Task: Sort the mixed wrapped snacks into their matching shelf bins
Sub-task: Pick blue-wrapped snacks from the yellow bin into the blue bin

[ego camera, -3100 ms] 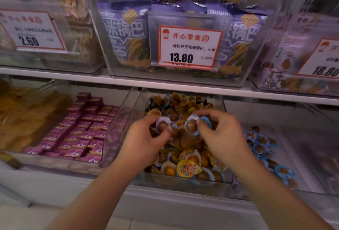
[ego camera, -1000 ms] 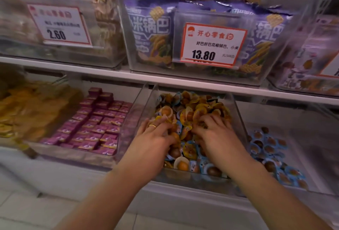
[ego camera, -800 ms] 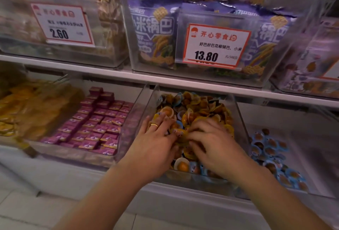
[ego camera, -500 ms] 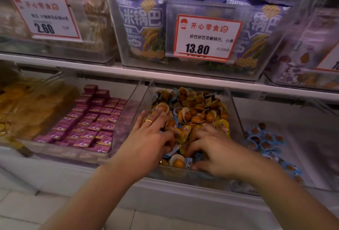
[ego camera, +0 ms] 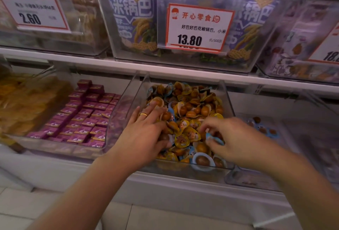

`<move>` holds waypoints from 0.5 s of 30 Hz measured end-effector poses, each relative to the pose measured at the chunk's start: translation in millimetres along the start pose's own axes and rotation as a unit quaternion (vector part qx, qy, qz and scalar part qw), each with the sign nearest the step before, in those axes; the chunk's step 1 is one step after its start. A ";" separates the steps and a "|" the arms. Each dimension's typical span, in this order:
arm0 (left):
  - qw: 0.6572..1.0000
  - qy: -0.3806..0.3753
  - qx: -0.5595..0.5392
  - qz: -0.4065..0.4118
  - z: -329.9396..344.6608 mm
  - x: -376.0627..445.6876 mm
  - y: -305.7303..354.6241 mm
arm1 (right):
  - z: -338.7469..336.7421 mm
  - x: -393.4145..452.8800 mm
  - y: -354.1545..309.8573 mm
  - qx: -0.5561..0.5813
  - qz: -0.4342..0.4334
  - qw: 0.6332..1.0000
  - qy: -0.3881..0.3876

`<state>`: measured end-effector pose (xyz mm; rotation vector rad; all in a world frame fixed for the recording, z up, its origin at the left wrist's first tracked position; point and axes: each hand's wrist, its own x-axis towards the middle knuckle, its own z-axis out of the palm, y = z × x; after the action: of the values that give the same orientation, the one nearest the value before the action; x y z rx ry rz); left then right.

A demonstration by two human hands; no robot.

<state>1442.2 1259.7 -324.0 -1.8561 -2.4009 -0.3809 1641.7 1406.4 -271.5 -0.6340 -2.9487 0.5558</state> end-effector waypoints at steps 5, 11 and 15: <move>0.975 0.126 -0.181 -0.016 -7.5 -5.0 7.9 | 22.7 5.2 -8.6 -0.150 -0.026 0.982 -0.112; 0.958 0.133 -0.255 0.002 -5.1 -6.5 30.8 | 23.8 12.3 -12.2 -0.167 0.012 0.980 -0.105; 0.960 0.071 -0.269 0.013 1.0 -0.6 37.7 | 33.3 9.9 -12.1 -0.195 -0.001 0.980 -0.047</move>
<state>1478.7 1268.1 -319.6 -1.9530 -2.3261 -1.2236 1623.1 1389.1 -298.2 -0.6506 -3.1726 0.0004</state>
